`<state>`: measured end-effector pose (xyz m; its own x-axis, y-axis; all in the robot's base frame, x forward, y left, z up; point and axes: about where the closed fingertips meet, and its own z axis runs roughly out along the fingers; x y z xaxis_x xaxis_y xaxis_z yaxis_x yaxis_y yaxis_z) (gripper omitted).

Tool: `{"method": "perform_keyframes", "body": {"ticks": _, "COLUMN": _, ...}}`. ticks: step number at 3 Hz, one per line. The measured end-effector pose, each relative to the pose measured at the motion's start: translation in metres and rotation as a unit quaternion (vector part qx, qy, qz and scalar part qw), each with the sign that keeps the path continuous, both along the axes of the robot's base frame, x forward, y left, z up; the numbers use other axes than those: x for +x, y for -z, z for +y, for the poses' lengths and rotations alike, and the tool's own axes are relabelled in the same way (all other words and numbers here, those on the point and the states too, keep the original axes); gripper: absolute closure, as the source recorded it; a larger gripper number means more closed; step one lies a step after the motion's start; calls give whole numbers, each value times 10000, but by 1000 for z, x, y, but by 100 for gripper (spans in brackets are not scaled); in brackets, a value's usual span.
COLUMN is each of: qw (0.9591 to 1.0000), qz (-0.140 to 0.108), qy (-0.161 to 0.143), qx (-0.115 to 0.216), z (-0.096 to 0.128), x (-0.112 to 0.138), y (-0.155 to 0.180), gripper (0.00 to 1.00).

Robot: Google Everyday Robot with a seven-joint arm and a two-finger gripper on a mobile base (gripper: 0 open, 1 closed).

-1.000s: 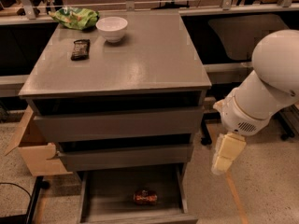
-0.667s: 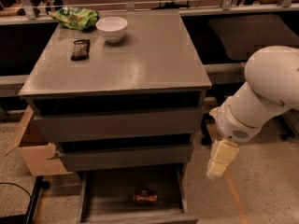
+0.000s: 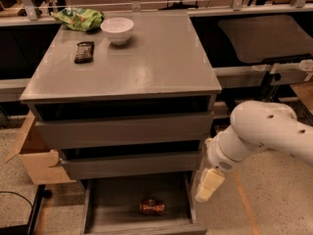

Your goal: Pick coke can from bottom drawer and place on counter

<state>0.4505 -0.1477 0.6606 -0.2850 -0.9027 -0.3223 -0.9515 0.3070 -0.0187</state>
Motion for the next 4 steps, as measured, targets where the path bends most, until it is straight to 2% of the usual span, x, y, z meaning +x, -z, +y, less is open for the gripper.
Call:
{"method": "perform_keyframes", "body": {"ticks": 1, "qw": 9989, "qz": 20, "qy": 280, "qx": 371, "z": 21, "x": 19, "y": 83, "gripper": 0}}
{"method": "perform_keyframes", "body": {"ticks": 2, "qw": 9990, "qz": 31, "qy": 271, "qx": 360, "z": 21, "x": 18, "y": 83, "gripper": 0}}
{"method": "perform_keyframes", "body": {"ticks": 3, "qw": 9988, "qz": 129, "qy": 244, "qx": 412, "z": 25, "x": 15, "y": 100, "gripper": 0}}
{"method": "perform_keyframes", "body": {"ticks": 4, "qw": 9988, "qz": 279, "qy": 130, "qx": 378, "z": 40, "x": 5, "y": 134, "gripper": 0}}
